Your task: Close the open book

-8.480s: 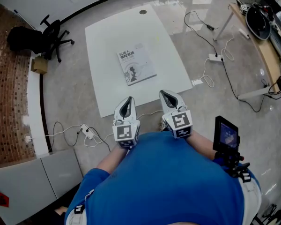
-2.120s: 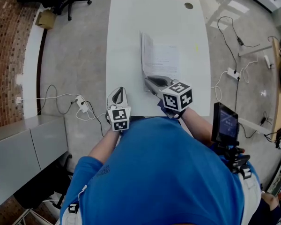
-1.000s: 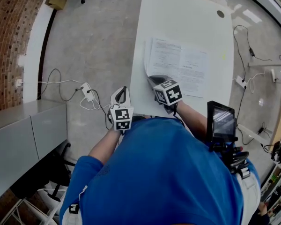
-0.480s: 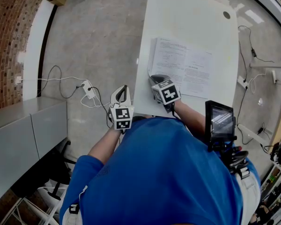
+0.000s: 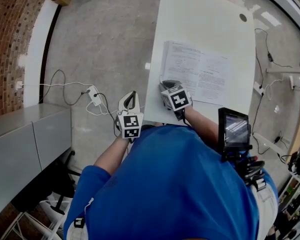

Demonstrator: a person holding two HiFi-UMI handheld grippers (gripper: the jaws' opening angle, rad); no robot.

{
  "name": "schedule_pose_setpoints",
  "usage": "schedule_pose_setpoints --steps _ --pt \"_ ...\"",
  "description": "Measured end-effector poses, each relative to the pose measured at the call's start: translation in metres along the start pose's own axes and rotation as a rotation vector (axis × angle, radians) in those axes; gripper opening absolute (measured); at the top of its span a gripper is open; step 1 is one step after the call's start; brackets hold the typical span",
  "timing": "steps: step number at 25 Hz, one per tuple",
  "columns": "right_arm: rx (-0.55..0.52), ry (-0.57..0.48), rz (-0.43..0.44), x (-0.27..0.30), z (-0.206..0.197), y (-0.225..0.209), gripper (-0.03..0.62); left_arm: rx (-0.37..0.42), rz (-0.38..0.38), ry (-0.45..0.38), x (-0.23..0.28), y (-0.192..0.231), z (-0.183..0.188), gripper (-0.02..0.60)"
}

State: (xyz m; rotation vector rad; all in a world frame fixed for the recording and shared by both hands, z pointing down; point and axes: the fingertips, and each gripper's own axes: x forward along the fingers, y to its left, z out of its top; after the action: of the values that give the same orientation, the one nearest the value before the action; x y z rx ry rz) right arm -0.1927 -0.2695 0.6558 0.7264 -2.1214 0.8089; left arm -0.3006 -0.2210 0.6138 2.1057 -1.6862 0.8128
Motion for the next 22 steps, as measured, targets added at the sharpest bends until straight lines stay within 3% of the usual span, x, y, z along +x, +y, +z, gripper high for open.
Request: schedule_pose_setpoints --steps 12,22 --pt "-0.001 0.003 -0.011 0.007 0.007 -0.004 0.099 0.011 -0.017 0.003 0.004 0.006 0.006 0.005" --pt "0.018 0.006 0.031 0.014 -0.002 -0.008 0.19 0.034 -0.03 -0.006 0.007 0.001 0.006 0.005"
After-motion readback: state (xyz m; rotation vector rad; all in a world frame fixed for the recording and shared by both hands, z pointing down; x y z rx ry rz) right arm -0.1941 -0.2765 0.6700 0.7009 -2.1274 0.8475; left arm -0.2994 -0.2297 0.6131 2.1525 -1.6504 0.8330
